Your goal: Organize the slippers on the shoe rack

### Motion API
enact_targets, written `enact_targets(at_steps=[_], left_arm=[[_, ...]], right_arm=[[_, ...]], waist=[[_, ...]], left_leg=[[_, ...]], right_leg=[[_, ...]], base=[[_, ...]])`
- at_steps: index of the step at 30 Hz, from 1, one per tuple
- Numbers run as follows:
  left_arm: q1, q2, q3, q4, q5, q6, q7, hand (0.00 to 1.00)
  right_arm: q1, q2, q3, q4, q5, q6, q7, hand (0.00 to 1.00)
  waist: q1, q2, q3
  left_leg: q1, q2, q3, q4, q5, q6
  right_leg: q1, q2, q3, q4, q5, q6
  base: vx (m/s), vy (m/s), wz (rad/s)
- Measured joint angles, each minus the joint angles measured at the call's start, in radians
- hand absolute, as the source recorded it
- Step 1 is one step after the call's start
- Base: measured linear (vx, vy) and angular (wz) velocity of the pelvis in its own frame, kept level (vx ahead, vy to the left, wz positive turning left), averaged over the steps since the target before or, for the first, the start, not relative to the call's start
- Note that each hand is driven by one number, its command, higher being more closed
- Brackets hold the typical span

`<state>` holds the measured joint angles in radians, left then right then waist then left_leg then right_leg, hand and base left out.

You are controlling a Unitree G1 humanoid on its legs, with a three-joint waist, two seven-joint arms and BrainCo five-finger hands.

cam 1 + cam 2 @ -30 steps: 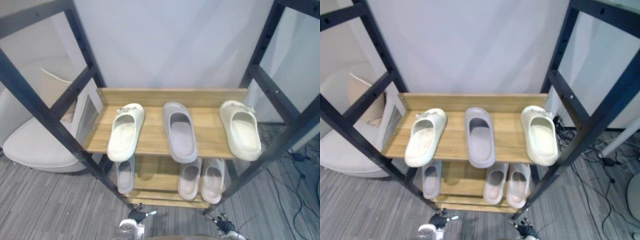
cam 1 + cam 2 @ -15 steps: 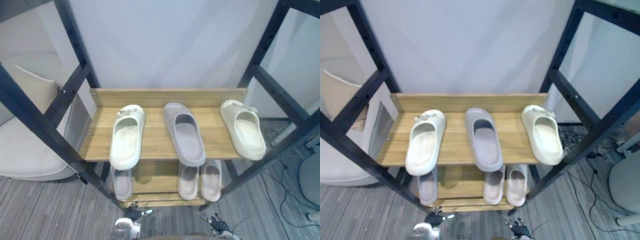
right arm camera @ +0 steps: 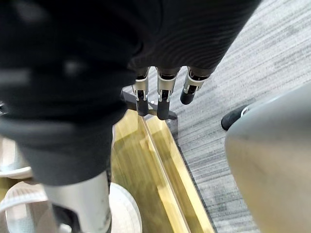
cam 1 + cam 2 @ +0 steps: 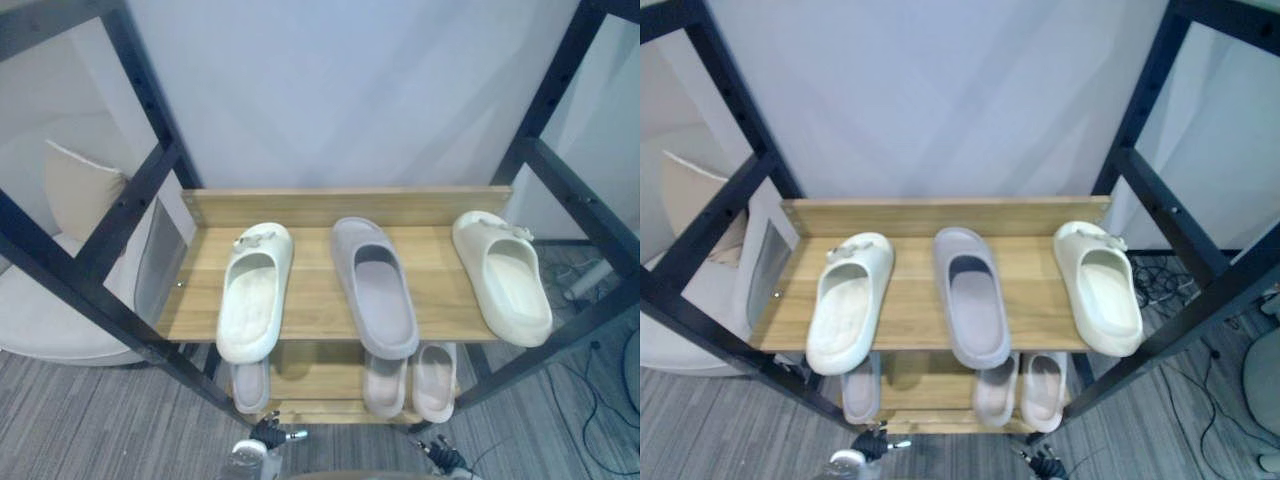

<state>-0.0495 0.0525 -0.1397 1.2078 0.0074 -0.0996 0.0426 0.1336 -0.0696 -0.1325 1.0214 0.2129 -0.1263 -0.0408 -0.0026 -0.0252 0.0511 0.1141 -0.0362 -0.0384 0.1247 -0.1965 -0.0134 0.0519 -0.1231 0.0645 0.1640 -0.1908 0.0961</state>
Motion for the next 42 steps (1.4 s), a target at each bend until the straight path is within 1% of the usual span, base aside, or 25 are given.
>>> enact_targets(at_steps=[2,4,5,8,9,10,11,13,14,15,16,18,19,20,21,22,24,25,27,31,33,34,36,37,42], left_arm=[[0.0,0.008,0.0,0.0,0.001,0.0,0.003,0.0],[0.003,0.015,0.001,-0.002,0.001,0.0,0.017,0.0],[0.003,0.016,0.001,-0.004,0.001,0.0,0.018,0.0],[0.025,0.016,0.006,-0.043,0.008,-0.001,0.019,0.0],[0.025,0.016,0.006,-0.045,0.009,-0.001,0.019,0.0],[0.035,0.011,0.01,-0.06,0.009,-0.001,0.019,0.0],[0.043,0.004,0.018,-0.071,0.01,-0.001,0.018,0.0],[0.069,-0.018,0.025,-0.113,0.009,-0.001,0.017,0.0],[0.072,-0.023,0.025,-0.119,0.009,-0.001,0.017,0.0],[0.076,-0.032,0.024,-0.129,0.009,-0.001,0.015,0.0],[0.077,-0.033,0.024,-0.132,0.009,-0.001,0.015,0.0],[0.09,-0.052,0.023,-0.156,0.009,-0.001,0.012,0.0],[0.091,-0.058,0.023,-0.158,0.009,-0.001,0.012,0.0],[0.093,-0.067,0.023,-0.158,0.01,-0.002,0.012,0.0],[0.094,-0.069,0.022,-0.158,0.011,-0.002,0.011,0.0],[0.094,-0.069,0.022,-0.158,0.011,-0.002,0.011,0.0],[0.098,-0.068,0.022,-0.158,0.011,-0.002,0.01,0.0],[0.098,-0.068,0.022,-0.158,0.011,-0.002,0.01,0.0],[0.101,-0.066,0.01,-0.157,0.011,-0.004,0.01,0.0],[0.109,-0.062,-0.008,-0.142,0.012,-0.007,0.004,0.0],[0.104,-0.057,-0.018,-0.127,0.012,-0.012,-0.003,0.0],[0.1,-0.047,-0.04,-0.109,0.012,-0.021,-0.005,0.0],[0.097,-0.042,-0.05,-0.102,0.012,-0.023,-0.006,0.0],[0.089,-0.033,-0.059,-0.079,0.013,-0.023,-0.006,0.0],[0.082,-0.015,-0.077,-0.063,0.024,-0.022,-0.006,0.0]], right_arm=[[0.052,-0.003,0.031,-0.118,-0.03,0.001,-0.006,0.0],[0.151,-0.014,0.062,-0.363,-0.085,0.002,-0.008,0.0],[0.174,-0.016,0.062,-0.422,-0.098,0.003,-0.007,0.0],[0.298,-0.018,0.061,-0.742,-0.141,0.002,0.008,0.0],[0.307,-0.018,0.061,-0.765,-0.146,0.002,0.01,0.0],[0.346,-0.017,0.061,-0.87,-0.173,0.0,0.019,0.0],[0.366,-0.017,0.062,-0.93,-0.177,0.001,0.024,0.0],[0.427,-0.014,0.061,-1.106,-0.202,-0.001,0.034,0.0],[0.441,-0.013,0.06,-1.136,-0.21,-0.001,0.038,0.0],[0.476,-0.012,0.059,-1.205,-0.213,-0.002,0.047,0.0],[0.483,-0.011,0.059,-1.219,-0.213,-0.002,0.048,0.0],[0.536,-0.009,0.06,-1.338,-0.214,-0.012,0.072,0.0],[0.541,-0.009,0.06,-1.35,-0.214,-0.013,0.073,0.0],[0.565,-0.009,0.06,-1.401,-0.215,-0.015,0.083,0.0],[0.586,-0.01,0.06,-1.447,-0.216,-0.022,0.093,0.0],[0.59,-0.01,0.06,-1.456,-0.216,-0.023,0.095,0.0],[0.618,-0.018,0.059,-1.55,-0.215,-0.036,0.113,0.0],[0.619,-0.019,0.059,-1.559,-0.215,-0.037,0.114,0.0],[0.619,-0.024,0.057,-1.604,-0.214,-0.064,0.119,0.0],[0.594,-0.058,0.052,-1.606,-0.213,-0.075,0.122,0.0],[0.58,-0.061,0.037,-1.606,-0.213,-0.082,0.121,0.0],[0.551,-0.065,0.005,-1.606,-0.212,-0.093,0.118,0.0],[0.528,-0.078,-0.014,-1.606,-0.212,-0.098,0.117,0.0],[0.492,-0.109,-0.034,-1.606,-0.212,-0.104,0.104,0.0],[0.396,-0.154,-0.056,-1.603,-0.211,-0.105,0.091,0.0]], waist=[[-0.004,-0.005,0.002],[-0.012,-0.014,0.002],[-0.013,-0.015,0.003],[-0.017,-0.02,0.005],[-0.018,-0.02,0.005],[-0.03,-0.02,0.005],[-0.039,-0.02,0.005],[-0.052,-0.017,0.005],[-0.054,-0.017,0.005],[-0.055,-0.017,0.005],[-0.055,-0.018,0.005],[-0.058,-0.019,0.003],[-0.059,-0.019,0.003],[-0.062,-0.019,0.003],[-0.064,-0.019,0.003],[-0.065,-0.018,0.003],[-0.071,-0.016,0.0],[-0.072,-0.016,0.0],[-0.081,-0.015,-0.003],[-0.09,-0.015,-0.016],[-0.095,-0.014,-0.021],[-0.098,-0.017,-0.025],[-0.101,-0.015,-0.028],[-0.107,-0.015,-0.032],[-0.107,-0.006,-0.04]], left_leg=[[0.0,0.0,0.001,0.0,0.0,0.0],[-0.004,0.001,0.008,-0.001,0.0,0.0],[-0.004,0.002,0.013,-0.002,0.0,0.0],[-0.006,0.008,0.044,-0.004,0.0,0.0],[-0.006,0.009,0.046,-0.004,0.0,0.0],[-0.005,0.012,0.053,-0.004,0.0,-0.001],[-0.005,0.015,0.059,-0.005,0.001,-0.001],[-0.008,0.015,0.074,-0.015,0.0,-0.001],[-0.008,0.015,0.076,-0.017,0.0,-0.001],[-0.008,0.015,0.082,-0.016,0.0,-0.001],[-0.008,0.014,0.084,-0.016,0.0,-0.001],[-0.009,0.009,0.093,-0.014,0.0,-0.001],[-0.009,0.009,0.094,-0.013,0.0,-0.001],[-0.009,0.008,0.096,-0.009,0.0,-0.001],[-0.011,0.008,0.096,-0.008,0.0,-0.002],[-0.011,0.008,0.096,-0.008,0.0,-0.002],[-0.011,0.008,0.099,-0.009,0.0,-0.002],[-0.011,0.008,0.099,-0.008,0.0,-0.002],[-0.01,0.007,0.101,-0.006,0.0,-0.002],[-0.01,0.004,0.094,0.0,0.0,-0.002],[-0.01,0.002,0.086,0.0,0.0,-0.002],[-0.012,0.0,0.08,0.0,0.0,-0.001],[-0.013,-0.002,0.077,0.001,0.0,-0.001],[-0.027,-0.005,0.064,0.002,0.001,0.0],[-0.043,-0.012,0.018,0.002,0.016,0.008]], right_leg=[[-0.005,0.001,0.004,0.002,0.0,0.0],[-0.024,0.003,0.02,0.008,0.001,-0.001],[-0.028,0.005,0.025,0.011,0.001,-0.001],[-0.062,0.014,0.061,0.042,0.001,-0.001],[-0.064,0.015,0.062,0.043,0.001,-0.001],[-0.069,0.017,0.069,0.048,0.002,-0.001],[-0.075,0.018,0.075,0.055,0.001,-0.001],[-0.102,0.02,0.087,0.079,-0.001,0.0],[-0.107,0.02,0.089,0.081,-0.001,0.0],[-0.11,0.02,0.094,0.091,-0.001,0.001],[-0.111,0.02,0.096,0.094,-0.001,0.001],[-0.122,0.019,0.109,0.112,-0.003,0.004],[-0.122,0.018,0.11,0.112,-0.003,0.004],[-0.122,0.017,0.11,0.114,-0.003,0.004],[-0.122,0.017,0.11,0.114,-0.003,0.005],[-0.122,0.017,0.11,0.114,-0.004,0.005],[-0.123,0.017,0.112,0.116,-0.004,0.006],[-0.123,0.017,0.112,0.117,-0.004,0.006],[-0.125,0.017,0.115,0.12,-0.004,0.006],[-0.124,0.017,0.117,0.112,-0.003,0.007],[-0.122,0.015,0.114,0.11,-0.002,0.007],[-0.121,0.012,0.11,0.109,-0.002,0.007],[-0.121,0.011,0.109,0.108,-0.001,0.008],[-0.121,0.007,0.103,0.102,0.0,0.01],[-0.108,-0.008,0.058,0.072,0.012,0.014]], base=[[-0.05,-0.003,-0.07],[-0.06,-0.003,-0.16],[-0.06,-0.003,-0.24],[-0.07,-0.01,-0.28],[-0.08,-0.028,-0.23],[-0.08,-0.034,-0.14],[-0.11,-0.035,-0.23],[-0.1,-0.021,-0.2],[-0.08,-0.01,-0.12],[-0.05,-0.003,-0.07],[-0.08,0.0,-0.12],[-0.07,0.005,-0.13],[-0.05,0.007,-0.07],[-0.07,0.007,-0.01],[-0.06,0.005,0.0],[-0.08,0.002,0.0],[-0.06,0.001,-0.02],[-0.02,0.003,-0.03],[-0.01,0.002,-0.02],[0.0,0.003,0.01],[-0.01,0.009,0.08],[-0.01,0.009,0.07],[-0.03,0.009,0.08],[-0.04,0.007,0.13],[-0.01,0.001,0.28]])
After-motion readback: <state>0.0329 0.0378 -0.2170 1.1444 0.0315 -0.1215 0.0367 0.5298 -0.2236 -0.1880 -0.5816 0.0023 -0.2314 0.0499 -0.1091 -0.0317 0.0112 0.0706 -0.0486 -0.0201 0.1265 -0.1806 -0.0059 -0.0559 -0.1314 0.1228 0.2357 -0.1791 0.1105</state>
